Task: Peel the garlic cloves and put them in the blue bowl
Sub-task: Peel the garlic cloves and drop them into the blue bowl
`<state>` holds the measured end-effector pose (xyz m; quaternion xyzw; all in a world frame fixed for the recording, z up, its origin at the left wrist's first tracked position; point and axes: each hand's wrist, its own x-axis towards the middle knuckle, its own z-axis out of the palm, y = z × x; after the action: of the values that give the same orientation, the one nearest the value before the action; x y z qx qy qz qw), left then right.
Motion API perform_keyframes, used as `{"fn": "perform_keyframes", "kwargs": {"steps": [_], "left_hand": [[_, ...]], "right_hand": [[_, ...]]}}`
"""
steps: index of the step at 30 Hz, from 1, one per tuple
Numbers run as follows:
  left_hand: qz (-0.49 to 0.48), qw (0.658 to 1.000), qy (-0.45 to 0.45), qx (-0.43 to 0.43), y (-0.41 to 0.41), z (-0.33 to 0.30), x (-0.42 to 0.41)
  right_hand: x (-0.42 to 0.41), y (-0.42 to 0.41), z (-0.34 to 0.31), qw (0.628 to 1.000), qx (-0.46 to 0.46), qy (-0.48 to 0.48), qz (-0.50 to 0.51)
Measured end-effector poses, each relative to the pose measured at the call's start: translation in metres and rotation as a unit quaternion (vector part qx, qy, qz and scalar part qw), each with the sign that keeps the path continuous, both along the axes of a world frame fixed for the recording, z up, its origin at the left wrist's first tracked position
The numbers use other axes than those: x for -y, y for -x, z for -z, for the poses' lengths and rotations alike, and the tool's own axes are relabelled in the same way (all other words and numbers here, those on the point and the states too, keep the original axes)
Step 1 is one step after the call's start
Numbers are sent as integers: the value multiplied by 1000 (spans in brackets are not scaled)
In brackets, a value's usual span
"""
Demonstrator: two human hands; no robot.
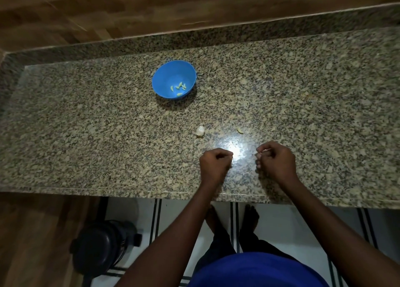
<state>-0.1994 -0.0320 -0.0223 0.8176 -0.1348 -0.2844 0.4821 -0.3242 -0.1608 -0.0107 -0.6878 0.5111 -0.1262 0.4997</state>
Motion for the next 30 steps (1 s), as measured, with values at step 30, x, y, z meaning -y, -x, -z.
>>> {"fn": "perform_keyframes", "kwargs": {"steps": [30], "left_hand": [[-432, 771, 394, -251, -76, -61, -372]], "right_hand": [[-349, -173, -63, 928, 79, -98, -352]]}}
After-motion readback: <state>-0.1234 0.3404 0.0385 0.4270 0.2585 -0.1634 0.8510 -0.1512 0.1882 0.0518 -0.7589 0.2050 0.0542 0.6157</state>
